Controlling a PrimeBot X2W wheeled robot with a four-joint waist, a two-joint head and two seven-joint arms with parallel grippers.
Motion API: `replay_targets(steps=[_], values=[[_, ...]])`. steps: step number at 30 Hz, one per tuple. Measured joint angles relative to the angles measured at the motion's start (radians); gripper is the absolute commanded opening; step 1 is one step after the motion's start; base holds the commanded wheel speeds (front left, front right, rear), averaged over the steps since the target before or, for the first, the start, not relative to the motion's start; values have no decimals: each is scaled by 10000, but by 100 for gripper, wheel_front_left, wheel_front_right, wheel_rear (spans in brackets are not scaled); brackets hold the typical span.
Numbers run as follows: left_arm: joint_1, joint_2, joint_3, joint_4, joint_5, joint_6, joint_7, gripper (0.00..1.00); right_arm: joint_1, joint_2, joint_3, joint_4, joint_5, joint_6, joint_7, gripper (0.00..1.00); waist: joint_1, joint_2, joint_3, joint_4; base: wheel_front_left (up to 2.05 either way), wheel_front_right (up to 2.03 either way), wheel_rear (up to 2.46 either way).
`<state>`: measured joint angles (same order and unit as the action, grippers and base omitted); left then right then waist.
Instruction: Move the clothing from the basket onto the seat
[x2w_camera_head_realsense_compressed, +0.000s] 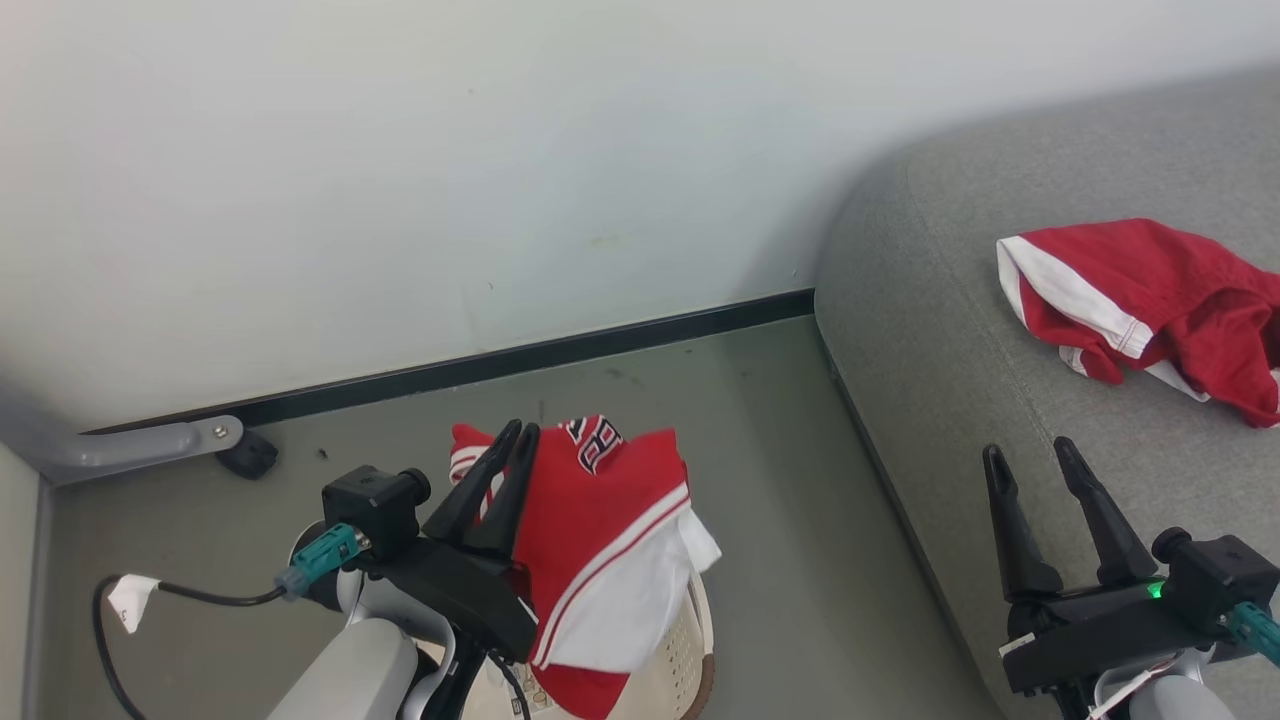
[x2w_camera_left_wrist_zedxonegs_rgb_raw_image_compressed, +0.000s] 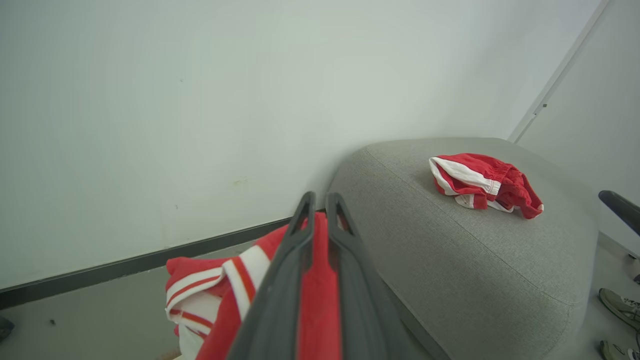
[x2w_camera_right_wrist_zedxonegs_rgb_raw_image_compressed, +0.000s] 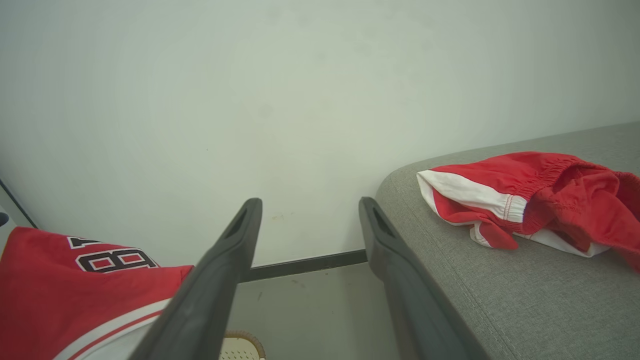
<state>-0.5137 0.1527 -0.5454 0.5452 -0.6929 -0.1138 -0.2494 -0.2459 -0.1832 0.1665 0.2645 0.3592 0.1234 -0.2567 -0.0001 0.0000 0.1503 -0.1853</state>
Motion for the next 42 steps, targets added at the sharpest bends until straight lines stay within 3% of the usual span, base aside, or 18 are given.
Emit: replay_targets(steps=[17,30,42], values=[[829,372,192,-1034,-19,451,100,100,154,-286,-171,-226,117,0,0,100,1,1,-129,618,0,0,0],[2025,1001,846,-2105,-128,1091,69,100,607,-556,-464,-385,192,0,0,100,1,1,-470,1471,0,0,0],[3754,1567,2042,-3544,-439,1965,0,100,1146,-558,-431,-725,203,0,0,100,0,1,-867,1871,0,0,0]])
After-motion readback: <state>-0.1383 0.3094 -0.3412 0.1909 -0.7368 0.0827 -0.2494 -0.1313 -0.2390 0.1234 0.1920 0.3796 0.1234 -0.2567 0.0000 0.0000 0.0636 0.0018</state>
